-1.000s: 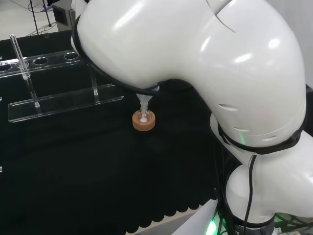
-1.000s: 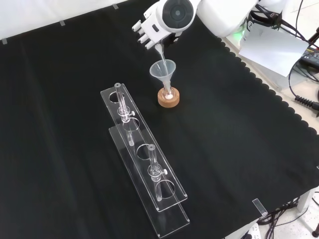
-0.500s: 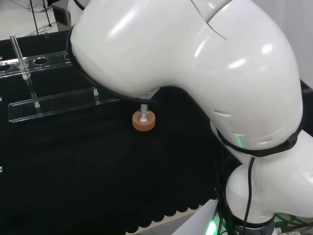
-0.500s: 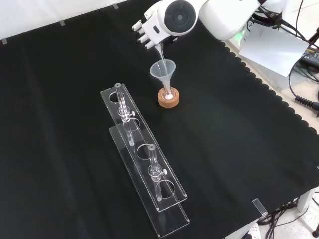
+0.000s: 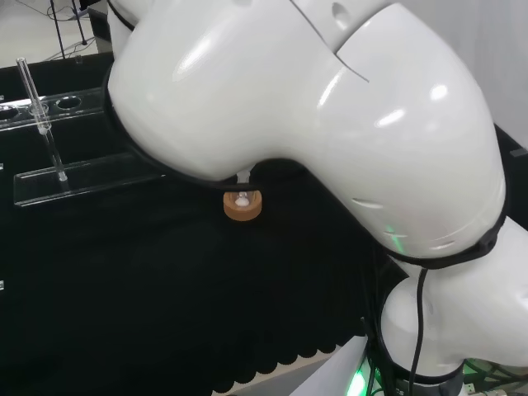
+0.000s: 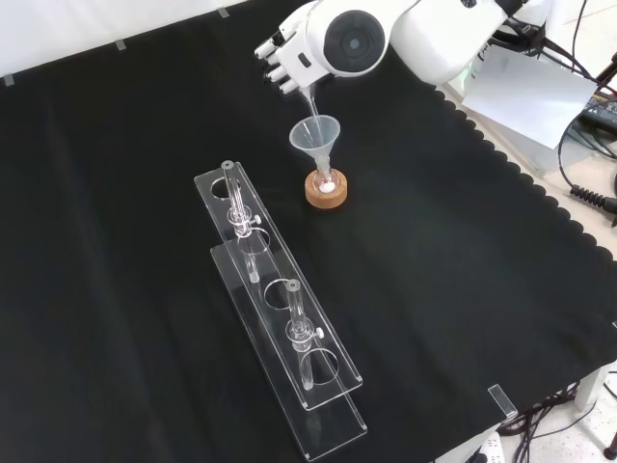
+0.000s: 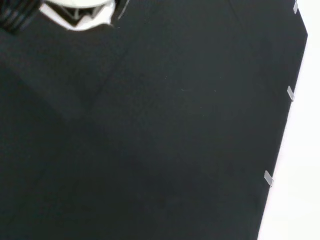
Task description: Pour all the NaCl from the weighing funnel into the round-bottom flask.
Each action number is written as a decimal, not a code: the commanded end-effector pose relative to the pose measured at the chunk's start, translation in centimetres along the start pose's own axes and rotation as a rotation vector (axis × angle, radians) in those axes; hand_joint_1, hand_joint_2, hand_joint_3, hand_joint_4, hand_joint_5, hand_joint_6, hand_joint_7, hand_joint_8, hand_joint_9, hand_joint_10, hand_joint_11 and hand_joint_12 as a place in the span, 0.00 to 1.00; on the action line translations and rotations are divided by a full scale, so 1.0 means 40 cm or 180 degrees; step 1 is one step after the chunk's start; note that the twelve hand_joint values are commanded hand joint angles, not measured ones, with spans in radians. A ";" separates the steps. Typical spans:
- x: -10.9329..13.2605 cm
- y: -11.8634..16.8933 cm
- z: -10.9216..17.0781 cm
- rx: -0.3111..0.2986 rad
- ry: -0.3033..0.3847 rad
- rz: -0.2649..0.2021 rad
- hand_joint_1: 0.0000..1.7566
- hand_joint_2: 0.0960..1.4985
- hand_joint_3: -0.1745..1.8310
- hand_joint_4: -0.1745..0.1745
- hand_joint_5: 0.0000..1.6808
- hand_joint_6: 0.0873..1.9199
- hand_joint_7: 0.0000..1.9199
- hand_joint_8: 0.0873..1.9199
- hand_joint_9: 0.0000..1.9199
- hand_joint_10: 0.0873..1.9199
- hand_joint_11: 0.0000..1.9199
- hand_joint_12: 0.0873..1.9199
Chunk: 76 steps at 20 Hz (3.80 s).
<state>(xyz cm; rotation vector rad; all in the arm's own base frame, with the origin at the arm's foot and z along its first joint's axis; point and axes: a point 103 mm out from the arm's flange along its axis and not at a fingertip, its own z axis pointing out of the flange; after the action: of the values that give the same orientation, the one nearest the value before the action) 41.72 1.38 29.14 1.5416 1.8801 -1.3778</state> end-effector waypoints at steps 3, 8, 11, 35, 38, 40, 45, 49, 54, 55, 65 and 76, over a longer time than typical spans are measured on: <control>0.000 -0.004 -0.008 0.0022 -0.0139 0.0011 0.62 0.40 0.47 1.00 0.68 0.47 0.39 0.32 0.54 0.16 0.41 0.54; 0.003 -0.007 -0.014 0.0037 -0.0187 0.0013 0.62 0.40 0.47 1.00 0.68 0.47 0.38 0.32 0.54 0.16 0.40 0.54; 0.006 -0.006 -0.020 0.0047 -0.0219 0.0007 0.62 0.40 0.47 1.00 0.68 0.47 0.38 0.32 0.54 0.16 0.40 0.54; 0.017 -0.007 -0.053 0.0148 -0.0568 0.0041 0.62 0.40 0.47 1.00 0.68 0.47 0.38 0.32 0.53 0.16 0.39 0.55; 0.020 -0.007 -0.059 0.0153 -0.0601 0.0034 0.62 0.40 0.47 1.00 0.68 0.47 0.38 0.32 0.53 0.16 0.39 0.55; 0.026 -0.006 -0.063 0.0160 -0.0632 0.0031 0.62 0.40 0.47 1.00 0.68 0.47 0.38 0.32 0.53 0.16 0.39 0.55; 0.040 -0.002 -0.075 0.0170 -0.0694 0.0022 0.62 0.40 0.47 1.00 0.68 0.47 0.38 0.32 0.53 0.16 0.39 0.55; 0.041 -0.001 -0.082 0.0181 -0.0707 0.0027 0.62 0.40 0.47 1.00 0.68 0.47 0.37 0.32 0.53 0.16 0.39 0.55; 0.037 -0.003 -0.088 0.0214 -0.0732 0.0049 0.62 0.40 0.47 1.00 0.68 0.47 0.37 0.32 0.53 0.16 0.38 0.55; 0.037 -0.003 -0.088 0.0222 -0.0741 0.0053 0.62 0.40 0.47 1.00 0.68 0.47 0.37 0.32 0.53 0.16 0.38 0.55; 0.031 -0.002 -0.081 0.0241 -0.0648 0.0084 0.62 0.40 0.47 1.00 0.68 0.47 0.37 0.32 0.53 0.16 0.38 0.55; 0.011 0.008 -0.058 0.0111 -0.0289 0.0078 0.62 0.40 0.47 1.00 0.68 0.47 0.37 0.32 0.53 0.16 0.37 0.55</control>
<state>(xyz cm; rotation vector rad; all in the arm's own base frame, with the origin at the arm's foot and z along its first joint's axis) 42.44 3.98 29.85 1.4559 1.7470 -1.4914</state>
